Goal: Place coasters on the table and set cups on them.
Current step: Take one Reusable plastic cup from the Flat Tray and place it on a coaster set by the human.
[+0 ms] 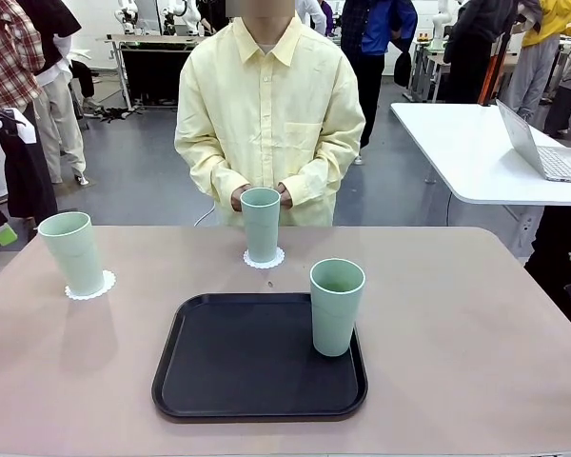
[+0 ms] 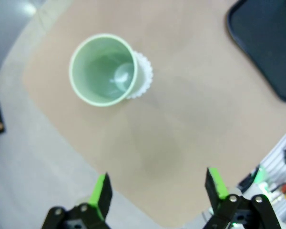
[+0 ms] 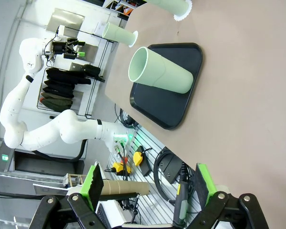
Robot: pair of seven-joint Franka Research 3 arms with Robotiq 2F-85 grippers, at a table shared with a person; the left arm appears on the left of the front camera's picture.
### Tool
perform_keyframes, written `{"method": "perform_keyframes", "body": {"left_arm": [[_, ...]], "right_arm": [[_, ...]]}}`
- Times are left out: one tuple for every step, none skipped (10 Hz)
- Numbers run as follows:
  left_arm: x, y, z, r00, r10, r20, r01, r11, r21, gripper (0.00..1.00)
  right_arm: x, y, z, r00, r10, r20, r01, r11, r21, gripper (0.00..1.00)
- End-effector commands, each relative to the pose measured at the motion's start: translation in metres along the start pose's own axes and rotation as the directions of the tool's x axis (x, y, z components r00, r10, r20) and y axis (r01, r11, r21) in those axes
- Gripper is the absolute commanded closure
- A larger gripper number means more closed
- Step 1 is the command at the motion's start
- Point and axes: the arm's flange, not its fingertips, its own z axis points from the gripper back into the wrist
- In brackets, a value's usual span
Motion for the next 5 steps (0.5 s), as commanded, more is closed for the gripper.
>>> {"method": "perform_keyframes", "body": {"left_arm": [[0.0,0.0,0.0,1.0,0.0,0.0,0.0,1.0,0.0,0.0],[-0.008,0.009,0.0,0.967,0.253,0.021,-0.246,0.956,-0.161,0.0],[-0.009,0.025,0.001,0.941,0.339,0.001,-0.326,0.905,-0.275,0.0],[-0.032,0.026,-0.003,0.91,0.415,-0.001,-0.388,0.848,-0.361,0.0],[-0.051,0.037,0.001,0.881,0.473,-0.003,-0.425,0.789,-0.444,0.0]], "right_arm": [[0.003,-0.001,0.0,1.0,0.018,0.02,-0.019,0.999,0.028,0.0],[0.003,-0.001,0.0,1.0,0.018,0.02,-0.019,0.999,0.028,0.0],[0.003,-0.001,0.0,1.0,0.018,0.02,-0.019,0.999,0.028,0.0],[0.003,-0.001,0.0,1.0,0.018,0.02,-0.019,0.999,0.028,0.0],[0.003,-0.001,0.0,1.0,0.018,0.02,-0.019,0.999,0.028,0.0]]}}
